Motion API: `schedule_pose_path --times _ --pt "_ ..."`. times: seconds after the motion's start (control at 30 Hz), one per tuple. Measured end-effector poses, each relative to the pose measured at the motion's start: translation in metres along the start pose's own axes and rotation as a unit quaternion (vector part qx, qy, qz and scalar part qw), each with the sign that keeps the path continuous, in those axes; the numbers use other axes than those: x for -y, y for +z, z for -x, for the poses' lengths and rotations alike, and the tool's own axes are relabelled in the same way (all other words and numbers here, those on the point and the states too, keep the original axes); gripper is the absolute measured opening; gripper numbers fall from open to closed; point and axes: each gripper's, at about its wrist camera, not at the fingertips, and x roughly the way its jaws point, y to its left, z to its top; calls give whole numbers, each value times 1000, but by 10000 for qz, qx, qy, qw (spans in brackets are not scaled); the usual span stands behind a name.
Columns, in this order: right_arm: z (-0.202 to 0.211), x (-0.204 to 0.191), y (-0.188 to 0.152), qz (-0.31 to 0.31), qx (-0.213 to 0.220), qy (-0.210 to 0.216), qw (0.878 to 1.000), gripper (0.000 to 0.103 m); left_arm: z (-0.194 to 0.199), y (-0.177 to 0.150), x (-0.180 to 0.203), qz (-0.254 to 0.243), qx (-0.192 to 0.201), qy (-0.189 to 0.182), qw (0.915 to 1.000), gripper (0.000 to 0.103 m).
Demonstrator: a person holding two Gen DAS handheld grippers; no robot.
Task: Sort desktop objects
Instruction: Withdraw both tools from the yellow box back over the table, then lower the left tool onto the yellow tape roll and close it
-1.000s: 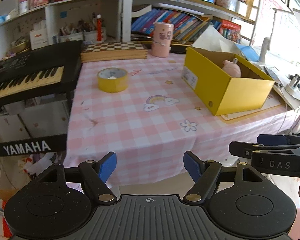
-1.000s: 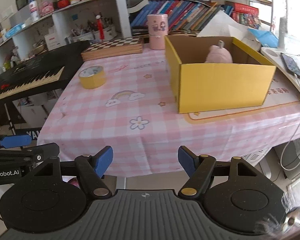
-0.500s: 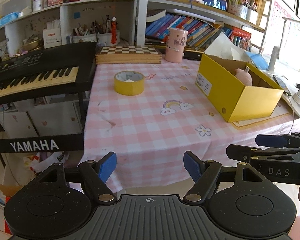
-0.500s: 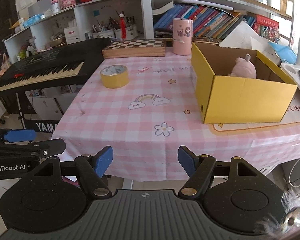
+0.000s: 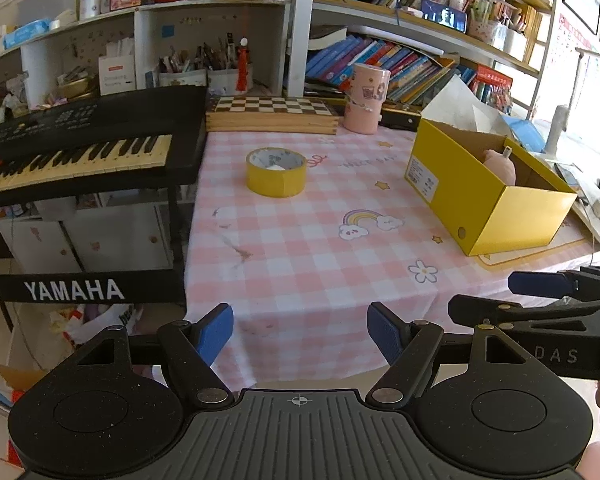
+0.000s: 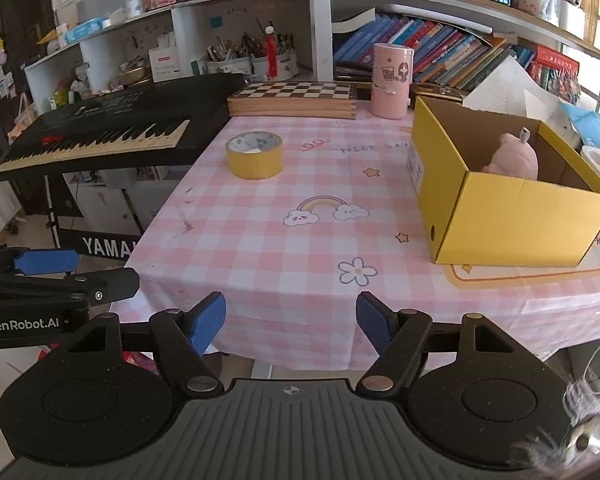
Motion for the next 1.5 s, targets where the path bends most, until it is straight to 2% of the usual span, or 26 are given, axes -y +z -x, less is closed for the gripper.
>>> schedule_pose_path --times 0.6,1.0,1.5 --pt "-35 2 24 211 -46 229 9995 70 -27 17 -11 221 -23 283 9994 76" --pt "-87 29 72 256 -69 441 9987 70 -75 58 -7 318 -79 573 9978 76" --pt "-145 46 125 338 -105 840 9958 71 -113 98 -14 457 -123 1003 9938 76"
